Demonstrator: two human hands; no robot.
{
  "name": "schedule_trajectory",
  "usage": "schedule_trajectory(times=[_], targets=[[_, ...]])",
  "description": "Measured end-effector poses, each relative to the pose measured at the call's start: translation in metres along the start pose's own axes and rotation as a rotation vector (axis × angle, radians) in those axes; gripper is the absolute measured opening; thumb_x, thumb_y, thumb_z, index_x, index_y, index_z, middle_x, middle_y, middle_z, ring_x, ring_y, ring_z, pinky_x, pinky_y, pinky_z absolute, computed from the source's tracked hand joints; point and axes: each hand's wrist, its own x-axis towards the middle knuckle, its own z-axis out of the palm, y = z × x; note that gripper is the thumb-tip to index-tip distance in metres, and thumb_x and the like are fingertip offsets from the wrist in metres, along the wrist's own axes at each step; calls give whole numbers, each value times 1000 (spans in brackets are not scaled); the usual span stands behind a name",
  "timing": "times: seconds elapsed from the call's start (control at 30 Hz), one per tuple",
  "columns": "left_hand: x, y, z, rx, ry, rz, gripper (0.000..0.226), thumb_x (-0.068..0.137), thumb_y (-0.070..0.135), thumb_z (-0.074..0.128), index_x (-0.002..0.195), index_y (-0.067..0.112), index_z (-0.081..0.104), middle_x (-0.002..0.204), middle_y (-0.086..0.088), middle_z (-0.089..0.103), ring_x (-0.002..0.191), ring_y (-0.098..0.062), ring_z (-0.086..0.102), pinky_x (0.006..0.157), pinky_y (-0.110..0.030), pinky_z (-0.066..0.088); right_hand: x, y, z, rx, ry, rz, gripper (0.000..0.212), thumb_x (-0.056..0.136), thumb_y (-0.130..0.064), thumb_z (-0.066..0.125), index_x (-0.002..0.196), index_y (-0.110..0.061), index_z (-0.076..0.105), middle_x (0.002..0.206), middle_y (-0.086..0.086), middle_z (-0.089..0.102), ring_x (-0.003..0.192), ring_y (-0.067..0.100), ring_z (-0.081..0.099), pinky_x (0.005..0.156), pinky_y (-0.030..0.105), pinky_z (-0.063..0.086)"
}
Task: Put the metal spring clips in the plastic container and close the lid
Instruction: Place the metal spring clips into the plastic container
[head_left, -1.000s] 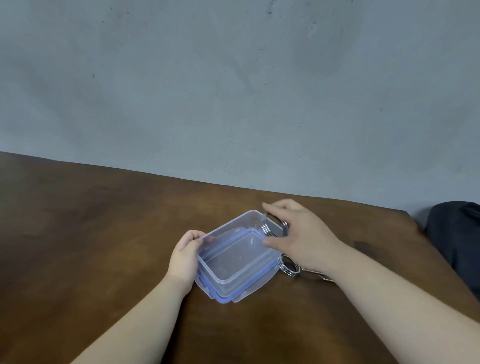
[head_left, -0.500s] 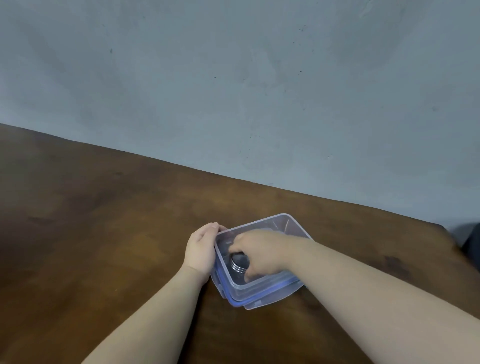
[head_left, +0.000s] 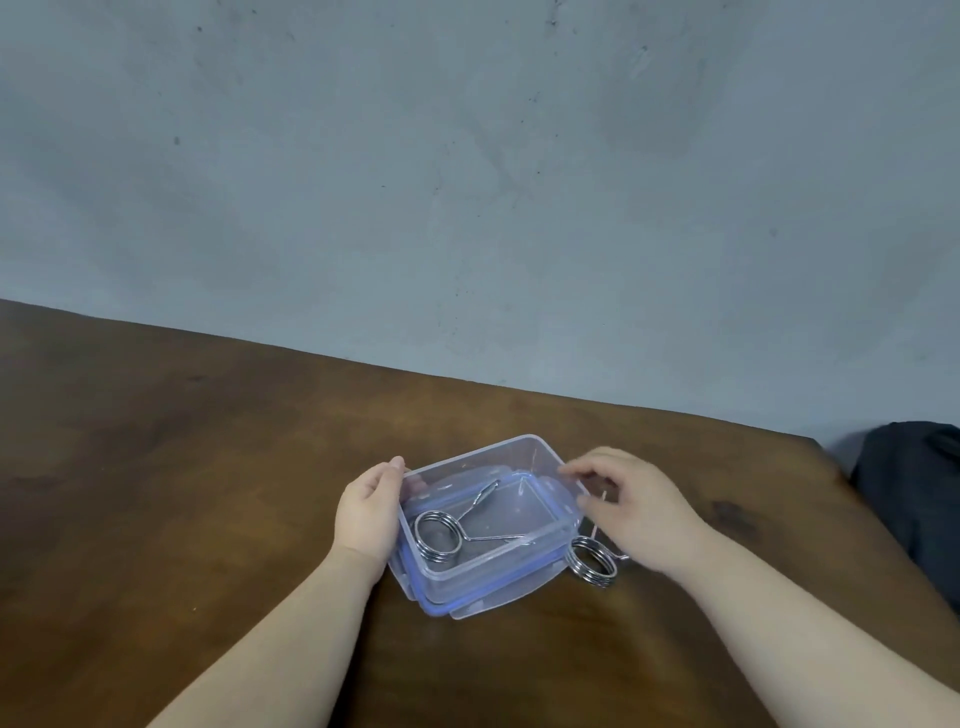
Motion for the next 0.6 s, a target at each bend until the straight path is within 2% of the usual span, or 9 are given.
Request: schedule_trajectory(times=[0.07, 0.13, 0.23, 0.27, 0.33, 0.4, 0.47, 0.53, 0.6], targets=[[-5, 4, 0, 21, 32, 9, 39, 104, 36, 50, 81, 13, 73, 84, -3, 80, 85, -23, 74, 71, -32, 52, -16, 16, -3, -71, -88, 20, 43, 81, -11, 77, 114, -36, 67, 114, -24, 59, 110, 0, 55, 94, 23, 44], [-10, 4, -1, 51, 50, 47, 40, 105, 39, 46, 86, 15, 71, 87, -2, 77, 86, -21, 72, 70, -32, 50, -27, 23, 0, -126, -136, 5, 49, 76, -19, 81, 111, -40, 56, 123, -24, 48, 116, 4, 53, 94, 22, 44], [-13, -3, -7, 27, 46, 76, 35, 106, 36, 46, 90, 17, 70, 95, -3, 75, 99, -25, 69, 88, -38, 52, -34, 25, 8, -135, 24, 24, 54, 72, -26, 85, 96, -40, 38, 119, -17, 37, 100, 6, 54, 76, 22, 48], [-14, -6, -9, -3, 30, 76, 29, 104, 33, 50, 89, 18, 70, 96, -3, 75, 101, -27, 69, 92, -40, 51, -34, 25, 9, -121, 38, 37, 54, 73, -26, 85, 94, -40, 37, 116, -15, 38, 93, 5, 54, 72, 22, 48], [-18, -9, -14, -6, -28, 84, 17, 97, 28, 60, 86, 22, 69, 92, -1, 74, 96, -26, 68, 90, -40, 50, -36, 28, 10, -136, -26, 62, 50, 74, -27, 83, 94, -36, 39, 112, -15, 43, 84, 5, 51, 68, 21, 44], [-22, -10, -14, 60, -103, 106, 11, 93, 28, 65, 83, 25, 68, 83, 6, 71, 82, -18, 66, 82, -39, 50, -39, 33, 13, -174, -107, 97, 44, 72, -33, 82, 93, -33, 44, 109, -16, 49, 92, 6, 51, 75, 22, 45], [-25, -10, -12, 129, -129, 120, 12, 97, 26, 62, 87, 24, 66, 78, 9, 72, 76, -14, 65, 76, -37, 50, -41, 38, 17, -220, -197, 125, 44, 67, -45, 79, 99, -37, 49, 112, -19, 51, 104, 10, 51, 90, 32, 48], [-27, -5, -10, 201, -105, 128, 15, 101, 25, 56, 90, 23, 66, 82, 9, 74, 76, -11, 67, 71, -31, 50, -43, 42, 22, -223, -258, 148, 57, 65, -55, 74, 116, -45, 50, 123, -25, 52, 115, 13, 49, 101, 37, 46], [-29, -1, -8, 239, -99, 139, 19, 103, 24, 52, 92, 24, 67, 85, 9, 75, 76, -4, 67, 70, -28, 48, -44, 46, 24, -214, -256, 162, 65, 70, -56, 72, 129, -47, 48, 130, -28, 51, 122, 14, 42, 109, 40, 39]])
